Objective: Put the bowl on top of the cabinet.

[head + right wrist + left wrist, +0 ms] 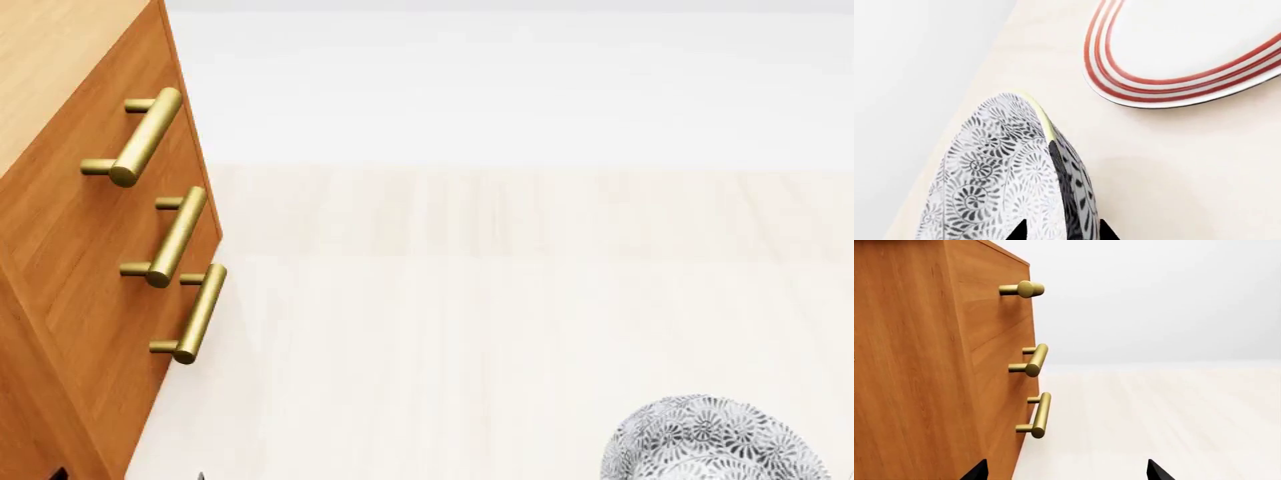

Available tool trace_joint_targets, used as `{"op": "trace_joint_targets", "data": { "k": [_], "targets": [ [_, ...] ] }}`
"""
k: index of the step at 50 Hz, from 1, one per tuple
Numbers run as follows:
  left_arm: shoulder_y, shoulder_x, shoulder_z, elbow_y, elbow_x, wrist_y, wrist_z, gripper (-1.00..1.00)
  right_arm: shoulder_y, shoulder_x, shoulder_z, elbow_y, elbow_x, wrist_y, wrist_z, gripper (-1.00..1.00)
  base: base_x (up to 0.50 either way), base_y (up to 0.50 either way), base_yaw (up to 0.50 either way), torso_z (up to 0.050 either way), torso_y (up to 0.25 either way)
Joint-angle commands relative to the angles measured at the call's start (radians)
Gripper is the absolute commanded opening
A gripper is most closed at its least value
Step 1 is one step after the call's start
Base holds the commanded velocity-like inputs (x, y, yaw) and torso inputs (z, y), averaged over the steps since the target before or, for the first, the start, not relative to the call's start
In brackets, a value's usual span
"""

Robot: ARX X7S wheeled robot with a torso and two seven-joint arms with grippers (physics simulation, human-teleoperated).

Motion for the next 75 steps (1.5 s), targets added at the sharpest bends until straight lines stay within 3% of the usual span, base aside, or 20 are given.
{"op": "trace_joint_targets", "data": {
  "k": [1, 28, 45, 57, 67, 75],
  "targets": [
    [-0.001, 0.012, -0.023, 0.003, -0.008, -0.016, 0.02, 1.0, -0.002, -0.014, 0.012, 0.001, -0.018, -0.001, -0.015, -1.0, 0.0, 0.0, 0.0, 0.0, 0.0],
    [-0.006, 0.009, -0.018, -0.001, -0.008, -0.016, 0.011, 1.0, -0.07, -0.003, 0.028, -0.108, -0.057, -0.048, -0.013, -1.0, 0.0, 0.0, 0.0, 0.0, 0.0],
    [0.004, 0.003, -0.013, 0.017, -0.007, -0.012, 0.006, 1.0, -0.103, 0.026, 0.005, -0.195, -0.185, -0.071, -0.013, -1.0, 0.0, 0.0, 0.0, 0.0, 0.0],
    [0.027, -0.014, -0.017, 0.062, -0.004, -0.011, -0.007, 1.0, -0.101, 0.068, -0.028, -0.32, -0.324, -0.035, 0.106, -1.0, 0.0, 0.0, 0.0, 0.0, 0.0],
    [0.048, -0.026, -0.016, 0.096, 0.002, -0.003, -0.016, 1.0, -0.05, 0.13, -0.054, -0.448, -0.484, 0.067, 0.303, -1.0, 0.0, 0.0, 0.0, 0.0, 0.002],
    [0.05, -0.028, -0.008, 0.102, 0.008, -0.002, -0.018, 1.0, -0.022, 0.185, -0.046, -0.55, -0.488, 0.133, 0.388, -1.0, 0.0, 0.0, 0.0, 0.0, 0.0]
  ]
}}
